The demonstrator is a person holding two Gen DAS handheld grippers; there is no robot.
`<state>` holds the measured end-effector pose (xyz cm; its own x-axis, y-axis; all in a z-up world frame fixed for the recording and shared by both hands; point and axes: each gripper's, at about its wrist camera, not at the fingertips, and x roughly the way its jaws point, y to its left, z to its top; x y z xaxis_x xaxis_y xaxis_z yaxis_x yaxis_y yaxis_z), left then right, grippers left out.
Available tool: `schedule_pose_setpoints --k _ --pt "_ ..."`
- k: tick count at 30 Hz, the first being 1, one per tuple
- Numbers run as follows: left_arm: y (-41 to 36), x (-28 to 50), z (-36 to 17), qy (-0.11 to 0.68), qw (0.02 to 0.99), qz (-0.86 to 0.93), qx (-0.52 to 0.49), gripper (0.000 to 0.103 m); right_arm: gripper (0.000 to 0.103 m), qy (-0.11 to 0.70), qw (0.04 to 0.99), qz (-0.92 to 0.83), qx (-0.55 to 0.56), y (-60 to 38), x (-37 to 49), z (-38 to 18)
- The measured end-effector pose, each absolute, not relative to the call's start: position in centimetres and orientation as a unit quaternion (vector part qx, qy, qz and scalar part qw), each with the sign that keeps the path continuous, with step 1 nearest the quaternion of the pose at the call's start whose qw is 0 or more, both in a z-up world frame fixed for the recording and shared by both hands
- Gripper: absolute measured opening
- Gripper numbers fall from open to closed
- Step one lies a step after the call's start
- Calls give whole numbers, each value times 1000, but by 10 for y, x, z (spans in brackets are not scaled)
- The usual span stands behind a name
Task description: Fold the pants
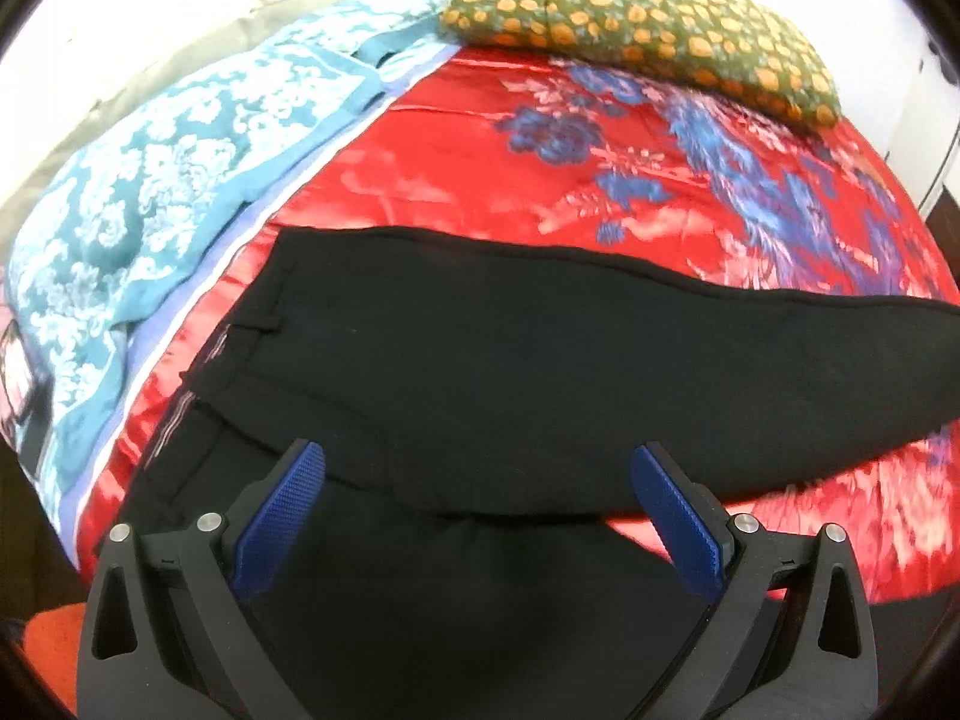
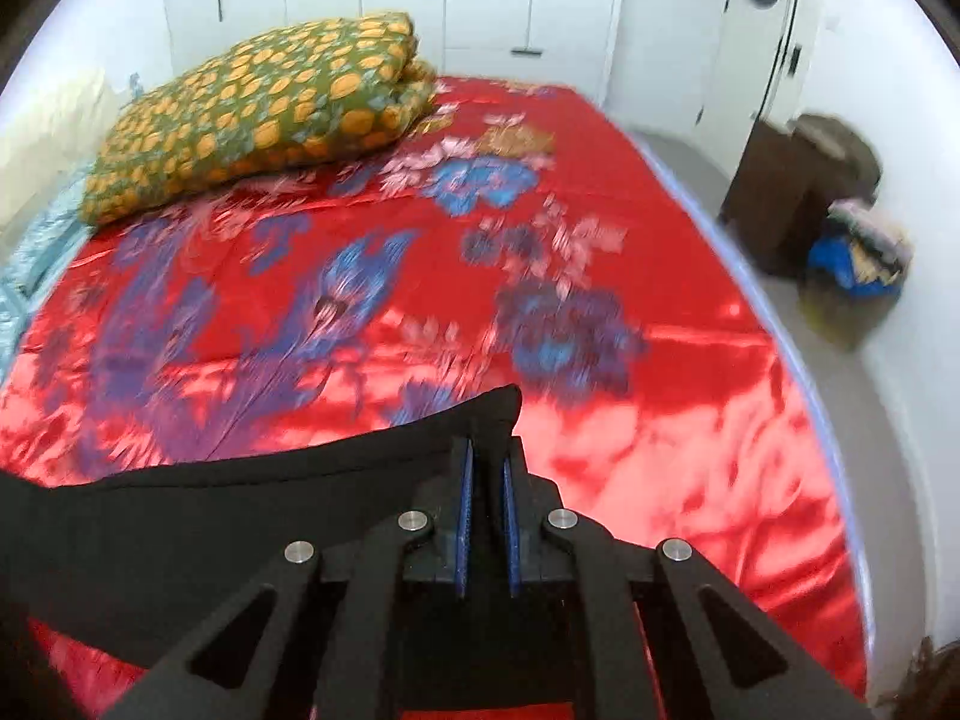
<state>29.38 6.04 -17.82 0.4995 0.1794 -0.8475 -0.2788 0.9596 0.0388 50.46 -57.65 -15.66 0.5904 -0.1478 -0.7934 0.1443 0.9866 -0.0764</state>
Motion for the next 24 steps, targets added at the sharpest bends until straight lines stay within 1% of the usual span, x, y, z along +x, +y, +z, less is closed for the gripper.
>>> schedule_pose_setpoints --k 2,3,4,5,7,8,9,10,11,12,13,14,16,17,18,21,24 --pt "58 298 -185 478 865 147 -33 102 12 456 885 -99 -3 -572 520 -178" --pt "58 301 -190 478 865 153 -21 102 23 465 879 -107 2 -573 524 -193" --pt "58 304 -196 479 864 155 -8 102 38 473 874 -115 7 -573 526 -203" --pt "60 308 -201 480 863 157 2 102 44 473 871 -130 21 -571 525 -211" --pt "66 321 -210 480 862 165 15 102 59 447 882 -138 63 -571 508 -210" --pt "70 331 -217 480 859 174 27 102 63 438 885 -141 73 -572 497 -209" --pt "71 339 -225 486 853 183 43 102 69 428 888 -145 82 -571 484 -206" --pt "73 353 -240 503 837 202 76 102 72 423 890 -145 87 -570 476 -203" --pt "76 365 -258 519 818 223 108 103 72 419 893 -135 96 -568 461 -197" --pt "81 374 -271 525 808 236 123 103 72 420 892 -128 103 -568 447 -192" --pt "88 378 -277 511 817 243 116 103 72 424 891 -120 113 -568 434 -187" --pt "95 380 -276 493 824 258 108 103 73 428 887 -115 127 -570 412 -182" --pt "103 384 -274 492 819 278 102 103 79 431 883 -117 145 -574 376 -173" --pt "108 383 -270 499 817 276 86 103 87 435 878 -124 157 -575 345 -169" --pt "110 381 -268 506 815 272 73 103 91 440 873 -133 165 -575 324 -167" --pt "113 352 -251 513 821 247 39 102 91 467 851 -145 191 -560 243 -175" --pt "105 305 -233 512 836 196 38 102 91 509 830 -136 183 -526 182 -206"
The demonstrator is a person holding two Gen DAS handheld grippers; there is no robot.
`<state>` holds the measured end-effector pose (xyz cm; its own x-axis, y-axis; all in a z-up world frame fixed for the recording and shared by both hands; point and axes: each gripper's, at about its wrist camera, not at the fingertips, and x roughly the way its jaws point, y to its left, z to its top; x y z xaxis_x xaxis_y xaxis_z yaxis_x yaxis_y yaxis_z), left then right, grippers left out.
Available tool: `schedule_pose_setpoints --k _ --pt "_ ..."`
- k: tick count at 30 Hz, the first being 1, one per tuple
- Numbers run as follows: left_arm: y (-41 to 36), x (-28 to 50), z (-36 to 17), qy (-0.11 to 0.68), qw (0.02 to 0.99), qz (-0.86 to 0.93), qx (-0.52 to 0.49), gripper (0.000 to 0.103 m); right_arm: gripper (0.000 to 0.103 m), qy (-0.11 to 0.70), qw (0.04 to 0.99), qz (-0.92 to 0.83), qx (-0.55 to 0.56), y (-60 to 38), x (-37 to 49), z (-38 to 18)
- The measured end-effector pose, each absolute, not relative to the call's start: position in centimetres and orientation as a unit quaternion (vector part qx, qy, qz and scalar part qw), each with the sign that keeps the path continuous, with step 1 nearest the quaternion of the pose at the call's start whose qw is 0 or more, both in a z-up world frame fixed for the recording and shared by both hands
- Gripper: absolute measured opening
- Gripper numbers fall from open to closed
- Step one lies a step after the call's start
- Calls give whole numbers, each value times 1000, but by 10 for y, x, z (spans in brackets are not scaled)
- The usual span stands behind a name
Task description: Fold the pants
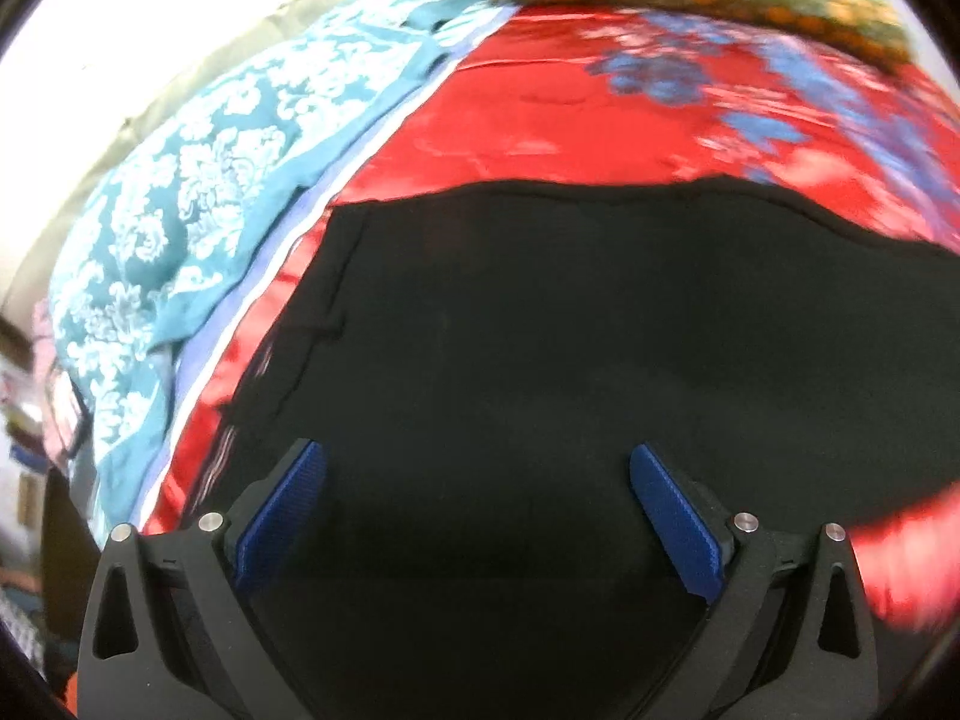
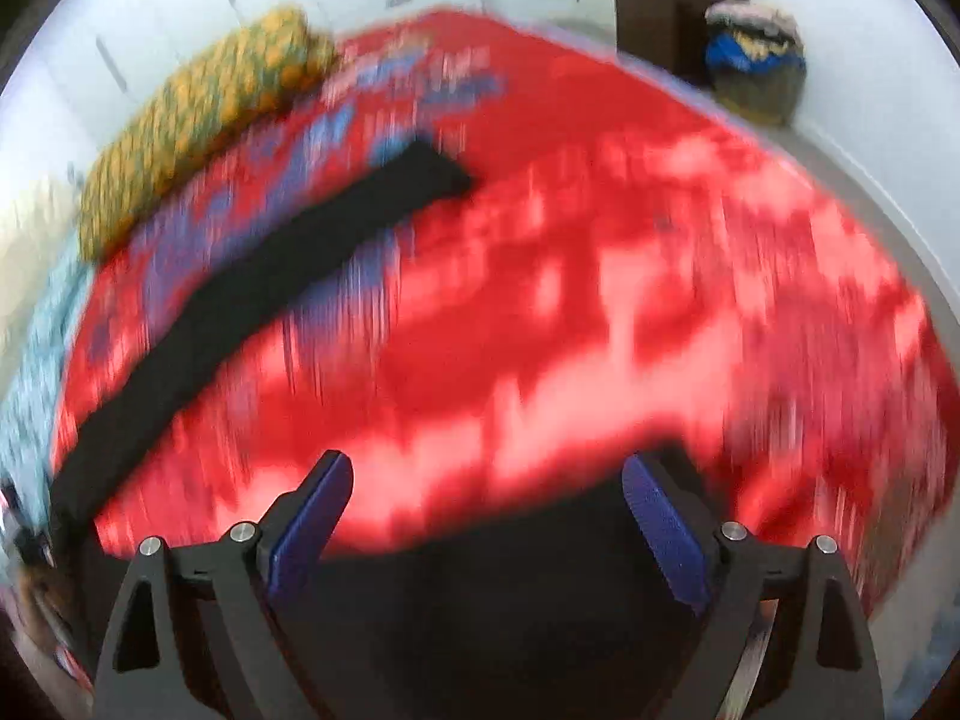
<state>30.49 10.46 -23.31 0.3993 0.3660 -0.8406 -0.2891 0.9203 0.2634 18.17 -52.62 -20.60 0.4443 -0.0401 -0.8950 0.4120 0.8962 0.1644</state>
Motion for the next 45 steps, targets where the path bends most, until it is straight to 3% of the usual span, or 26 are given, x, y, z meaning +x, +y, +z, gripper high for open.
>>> schedule_pose_setpoints --k 4,5,9,11,12,22,27,45 --pt "92 240 -227 556 821 124 46 102 89 532 793 -186 234 -531 126 -262" --pt "92 225 -226 565 816 113 39 102 80 502 801 -204 252 -539 109 -261" --pt "91 171 -223 560 824 84 10 102 83 466 820 -269 194 -522 85 -224" --pt "90 158 -228 548 832 87 4 102 93 446 840 -229 207 -490 76 -212" --pt "89 154 -232 540 837 89 3 102 98 445 846 -210 206 -471 74 -212" --pt "71 143 -264 519 853 49 16 103 99 468 881 -64 23 -283 87 -247" --pt "76 142 -264 527 850 26 10 103 103 489 868 -80 36 -284 94 -271" --pt "75 131 -266 491 870 12 33 103 103 467 878 -91 48 -285 92 -274"
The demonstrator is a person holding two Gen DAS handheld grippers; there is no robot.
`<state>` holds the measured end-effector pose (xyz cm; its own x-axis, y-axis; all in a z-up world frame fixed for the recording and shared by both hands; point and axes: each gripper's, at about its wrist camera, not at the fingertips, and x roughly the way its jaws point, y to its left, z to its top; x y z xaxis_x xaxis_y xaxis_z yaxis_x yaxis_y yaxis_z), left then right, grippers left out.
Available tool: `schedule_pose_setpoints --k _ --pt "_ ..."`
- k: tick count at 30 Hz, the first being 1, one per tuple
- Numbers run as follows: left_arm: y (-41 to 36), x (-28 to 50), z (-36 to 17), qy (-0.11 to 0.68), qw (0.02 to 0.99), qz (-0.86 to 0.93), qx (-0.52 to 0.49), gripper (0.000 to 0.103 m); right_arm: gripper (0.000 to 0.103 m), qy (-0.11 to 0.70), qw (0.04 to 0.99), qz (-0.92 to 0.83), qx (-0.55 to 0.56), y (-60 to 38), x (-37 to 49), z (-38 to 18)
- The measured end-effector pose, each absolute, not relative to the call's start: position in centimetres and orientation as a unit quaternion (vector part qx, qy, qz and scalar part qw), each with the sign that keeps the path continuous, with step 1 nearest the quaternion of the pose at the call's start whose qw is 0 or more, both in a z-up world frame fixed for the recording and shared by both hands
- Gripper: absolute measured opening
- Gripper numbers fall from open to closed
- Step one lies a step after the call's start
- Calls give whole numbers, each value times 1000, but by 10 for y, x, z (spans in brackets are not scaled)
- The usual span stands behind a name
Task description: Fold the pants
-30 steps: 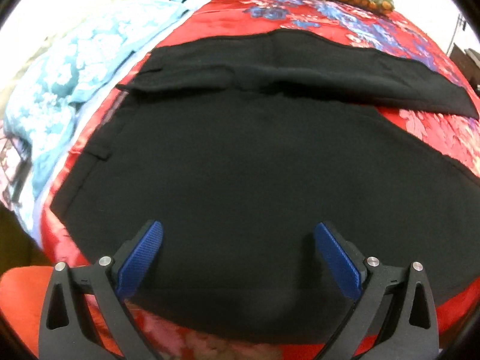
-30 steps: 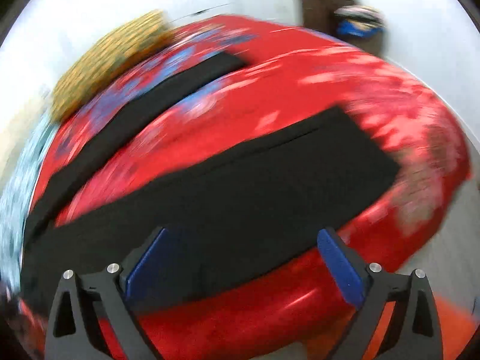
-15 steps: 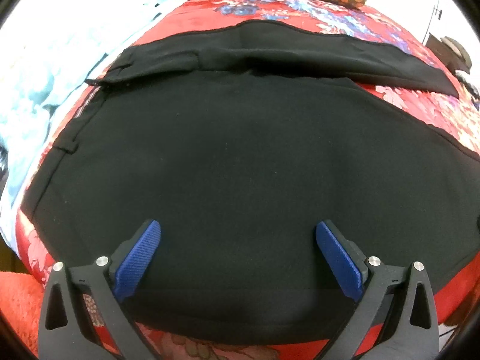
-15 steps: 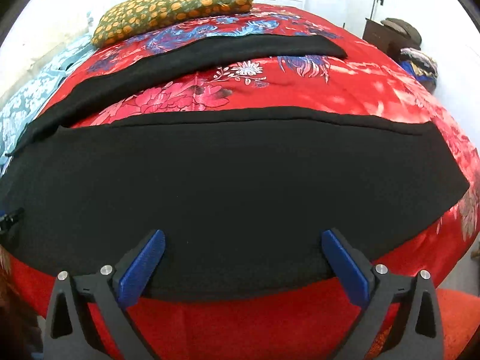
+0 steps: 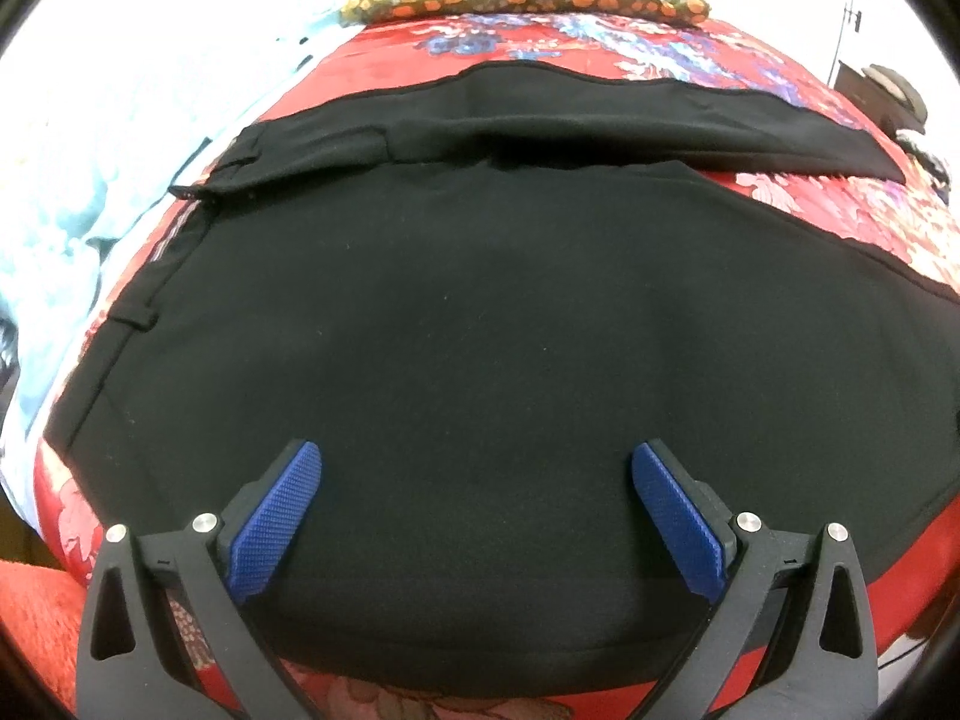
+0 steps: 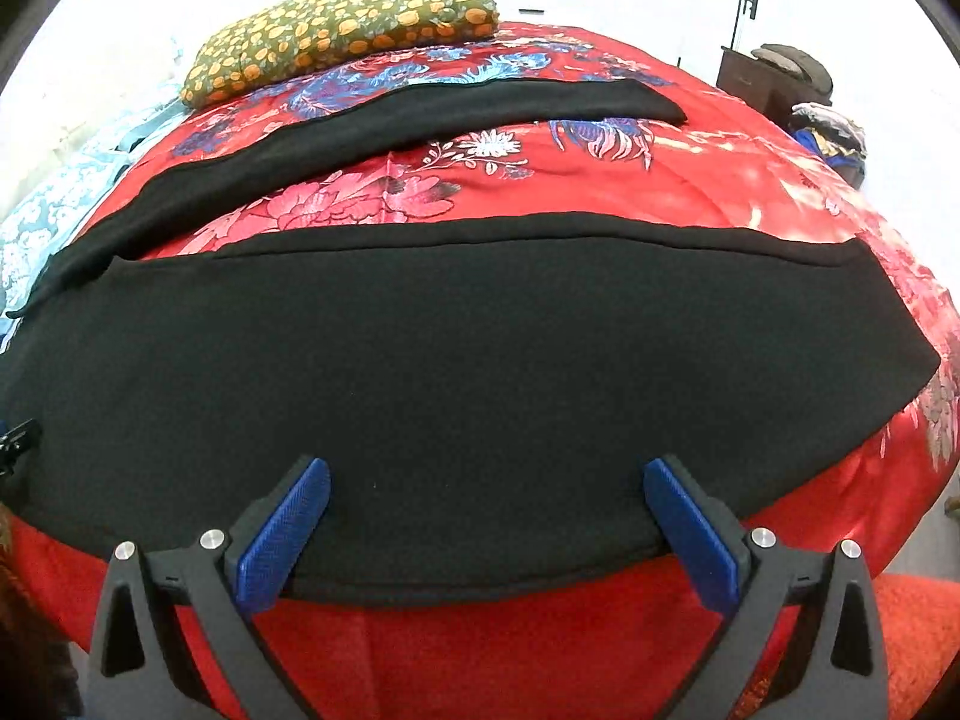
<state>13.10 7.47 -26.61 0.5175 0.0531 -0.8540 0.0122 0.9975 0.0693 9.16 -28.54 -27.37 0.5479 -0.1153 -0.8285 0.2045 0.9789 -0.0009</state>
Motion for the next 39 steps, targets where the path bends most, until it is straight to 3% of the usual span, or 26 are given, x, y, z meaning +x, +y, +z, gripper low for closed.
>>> schedule_pose_setpoints --k 11,23,39 --pt "79 130 -257 503 864 4 18 102 103 472 877 -82 39 -285 92 -268" --pt "63 104 -208 420 907 -12 40 102 103 395 911 -116 39 -289 66 -218" --pt "61 86 -181 385 922 -8 43 102 103 374 921 -112 22 -292 49 -201"
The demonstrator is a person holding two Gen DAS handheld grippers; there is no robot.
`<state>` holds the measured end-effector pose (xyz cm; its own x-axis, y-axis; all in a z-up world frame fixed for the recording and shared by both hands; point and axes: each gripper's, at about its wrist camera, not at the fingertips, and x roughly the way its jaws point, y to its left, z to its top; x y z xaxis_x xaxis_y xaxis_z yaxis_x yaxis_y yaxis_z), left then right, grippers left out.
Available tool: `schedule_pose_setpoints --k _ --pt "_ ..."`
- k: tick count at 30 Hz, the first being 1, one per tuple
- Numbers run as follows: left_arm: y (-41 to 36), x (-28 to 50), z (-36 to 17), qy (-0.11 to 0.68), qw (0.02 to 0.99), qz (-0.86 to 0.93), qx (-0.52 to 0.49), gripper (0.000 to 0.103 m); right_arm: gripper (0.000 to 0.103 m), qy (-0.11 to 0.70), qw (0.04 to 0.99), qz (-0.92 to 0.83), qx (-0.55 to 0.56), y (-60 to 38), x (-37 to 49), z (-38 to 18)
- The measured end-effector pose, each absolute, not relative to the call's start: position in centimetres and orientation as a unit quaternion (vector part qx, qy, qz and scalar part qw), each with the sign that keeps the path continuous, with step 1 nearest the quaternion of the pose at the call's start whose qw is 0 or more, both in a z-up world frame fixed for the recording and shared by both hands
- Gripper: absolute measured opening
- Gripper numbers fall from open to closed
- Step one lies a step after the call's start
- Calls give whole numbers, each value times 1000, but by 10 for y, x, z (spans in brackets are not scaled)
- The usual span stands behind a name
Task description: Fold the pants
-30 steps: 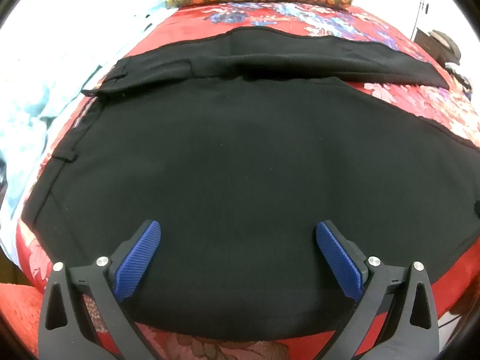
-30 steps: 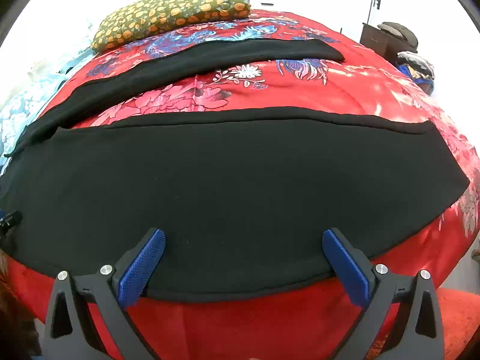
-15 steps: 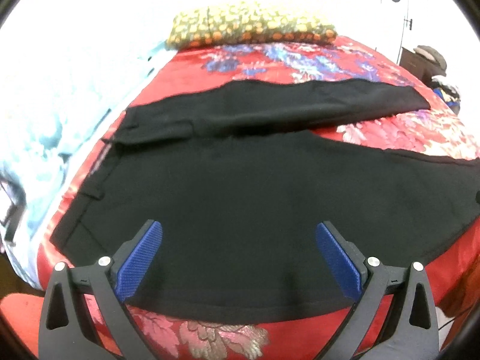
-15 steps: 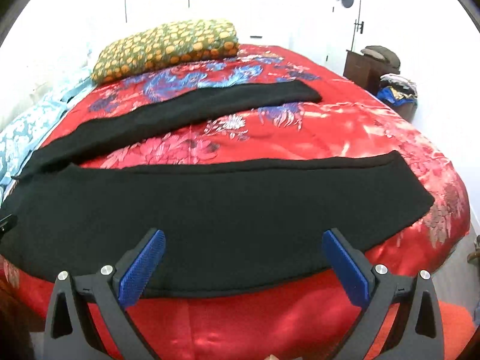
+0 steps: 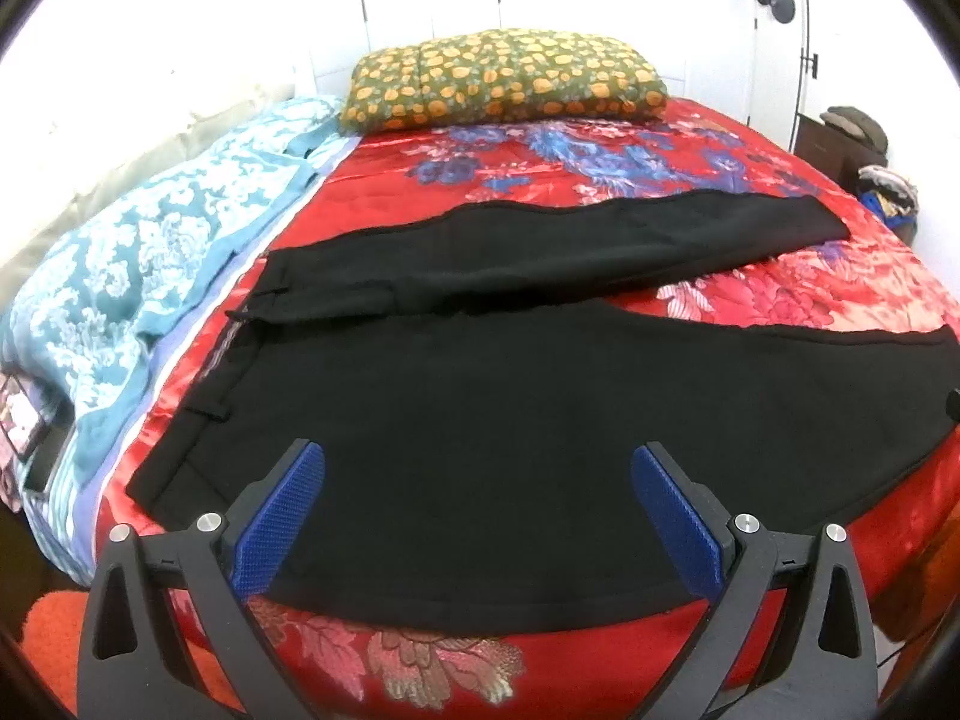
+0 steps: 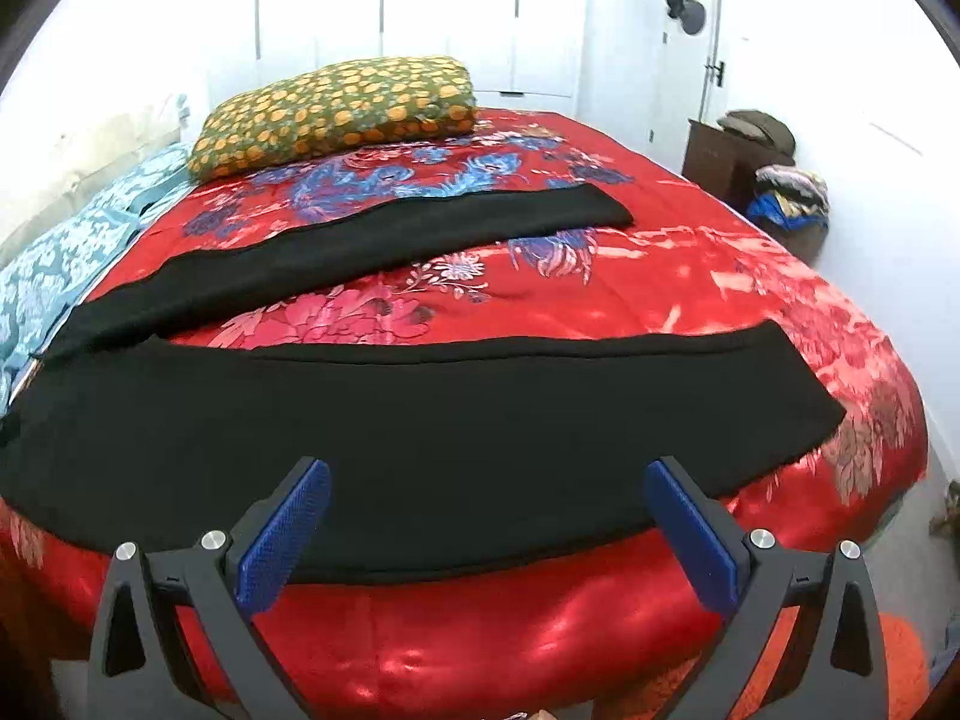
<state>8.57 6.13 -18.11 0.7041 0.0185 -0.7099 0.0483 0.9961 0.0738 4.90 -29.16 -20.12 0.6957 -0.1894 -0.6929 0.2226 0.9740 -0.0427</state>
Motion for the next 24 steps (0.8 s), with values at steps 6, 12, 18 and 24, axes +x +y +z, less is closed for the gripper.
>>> schedule_pose_setpoints --k 6,12,18,24 --pt "61 89 -184 392 919 -8 39 102 103 378 921 -96 3 -281 52 -204" --pt "60 93 -189 400 916 -6 29 102 103 380 921 -88 -5 -274 55 -207" --pt "62 99 -200 418 908 -2 17 102 103 395 915 -79 -14 -268 61 -217" --pt "58 103 -208 426 904 0 22 102 103 404 912 -72 -22 -262 65 -224"
